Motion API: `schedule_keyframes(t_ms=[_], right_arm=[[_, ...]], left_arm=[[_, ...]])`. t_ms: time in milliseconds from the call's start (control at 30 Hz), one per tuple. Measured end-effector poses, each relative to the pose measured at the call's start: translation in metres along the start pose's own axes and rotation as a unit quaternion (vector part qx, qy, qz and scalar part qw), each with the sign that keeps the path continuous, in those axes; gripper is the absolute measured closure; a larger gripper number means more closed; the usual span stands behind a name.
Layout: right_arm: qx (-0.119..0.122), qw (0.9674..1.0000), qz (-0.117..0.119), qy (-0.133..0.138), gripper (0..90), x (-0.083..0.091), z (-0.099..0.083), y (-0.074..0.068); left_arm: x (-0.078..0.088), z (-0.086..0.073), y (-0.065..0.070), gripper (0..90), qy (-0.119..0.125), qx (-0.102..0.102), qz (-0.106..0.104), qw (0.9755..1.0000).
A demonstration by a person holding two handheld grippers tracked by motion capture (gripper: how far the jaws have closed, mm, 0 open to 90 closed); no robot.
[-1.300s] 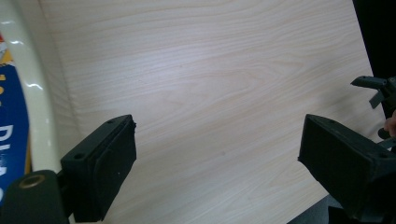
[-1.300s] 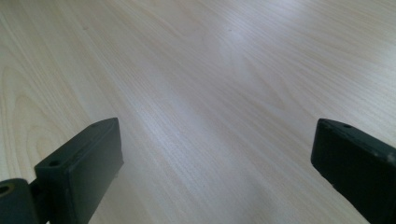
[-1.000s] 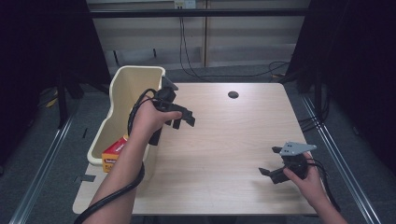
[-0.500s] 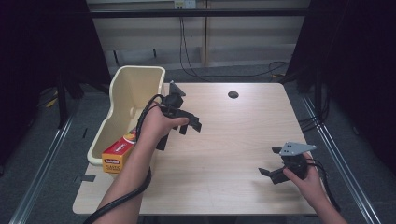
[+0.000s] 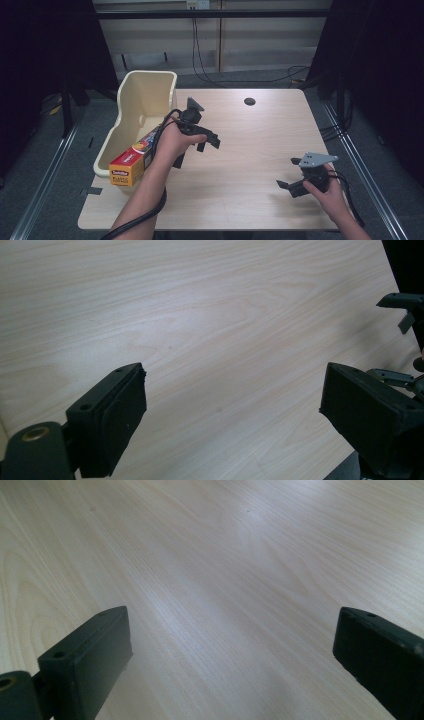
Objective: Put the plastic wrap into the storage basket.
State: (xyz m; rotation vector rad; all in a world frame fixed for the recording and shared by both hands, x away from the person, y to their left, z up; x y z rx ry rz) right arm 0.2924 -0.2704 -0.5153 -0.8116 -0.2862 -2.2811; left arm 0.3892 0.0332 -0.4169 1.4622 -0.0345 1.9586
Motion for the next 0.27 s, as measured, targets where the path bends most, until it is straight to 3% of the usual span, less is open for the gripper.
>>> schedule_keyframes(t_ms=[267], right_arm=[[0.001, 1.0, 0.0, -0.001, 2.1, -0.0005, -0.0007, 0.0004]], left_arm=[[-0.0115, -0.0049, 0.0023, 11.1, 0.005, -0.011, -0.003, 0.9999]])
Point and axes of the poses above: each handheld gripper's, and its own axes: x roughly backward along the jaws, z roughly out of its top, y roughly to its right, the point moved 6 cm from there along -x, roughly forward along the jaws, and after that the axes turned 3 degrees about -x, right-handed, at the moved point
